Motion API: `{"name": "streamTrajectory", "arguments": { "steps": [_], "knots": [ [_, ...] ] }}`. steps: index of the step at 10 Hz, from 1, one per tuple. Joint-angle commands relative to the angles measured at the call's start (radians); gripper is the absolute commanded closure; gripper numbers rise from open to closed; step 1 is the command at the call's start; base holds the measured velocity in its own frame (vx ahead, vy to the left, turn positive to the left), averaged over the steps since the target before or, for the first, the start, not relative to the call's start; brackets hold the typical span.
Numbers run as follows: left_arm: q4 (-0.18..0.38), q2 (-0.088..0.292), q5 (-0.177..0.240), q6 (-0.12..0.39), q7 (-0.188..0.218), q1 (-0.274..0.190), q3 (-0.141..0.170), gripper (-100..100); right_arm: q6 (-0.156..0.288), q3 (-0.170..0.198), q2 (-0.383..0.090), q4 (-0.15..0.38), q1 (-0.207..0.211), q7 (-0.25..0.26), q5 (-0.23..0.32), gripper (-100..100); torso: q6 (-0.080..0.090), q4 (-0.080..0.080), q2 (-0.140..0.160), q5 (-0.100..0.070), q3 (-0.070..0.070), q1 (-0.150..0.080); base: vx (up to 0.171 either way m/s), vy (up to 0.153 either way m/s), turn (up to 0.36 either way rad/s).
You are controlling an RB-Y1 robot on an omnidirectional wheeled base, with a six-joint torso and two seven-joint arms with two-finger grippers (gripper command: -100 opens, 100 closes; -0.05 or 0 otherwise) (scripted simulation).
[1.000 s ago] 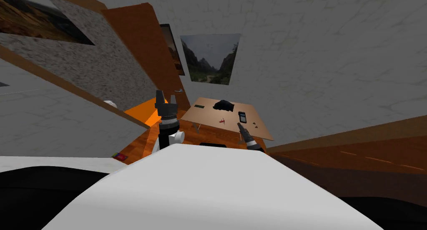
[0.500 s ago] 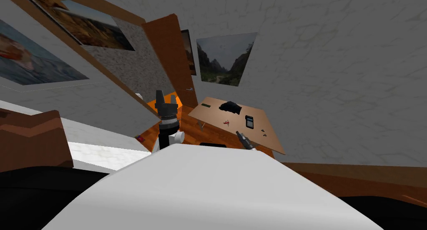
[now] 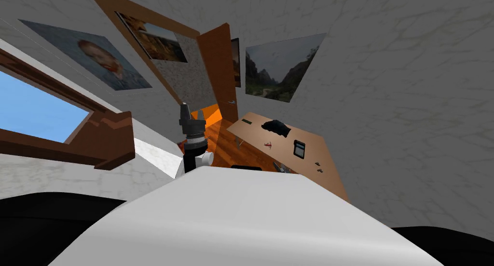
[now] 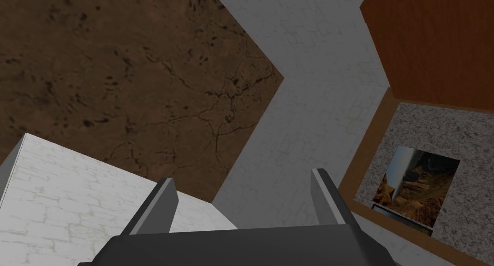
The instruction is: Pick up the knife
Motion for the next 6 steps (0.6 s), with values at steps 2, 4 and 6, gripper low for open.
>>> {"name": "streamTrajectory", "arguments": {
  "steps": [2, 4, 6],
  "knots": [
    [0.0, 0.0, 0.0, 0.0, 0.0, 0.0, 0.0, 0, 0.001, 0.007, -0.063, 0.056, 0.042, 0.037, 0.021, -100, 0.001, 0.0, 0.0, 0.0, 0.0, 0.0, -0.001, -0.002, 0.311],
    [0.0, 0.0, 0.0, 0.0, 0.0, 0.0, 0.0, 0, 0.008, 0.02, -0.095, 0.081, 0.061, 0.065, 0.039, -100, 0.001, 0.0, 0.0, 0.0, 0.0, 0.001, 0.0, 0.006, 0.323],
    [0.0, 0.0, 0.0, 0.0, 0.0, 0.0, 0.0, 0, 0.008, 0.02, -0.095, 0.098, 0.061, 0.065, 0.039, -100, 0.001, 0.0, -0.001, 0.0, -0.001, 0.001, 0.004, 0.003, 0.144]
  ]
}}
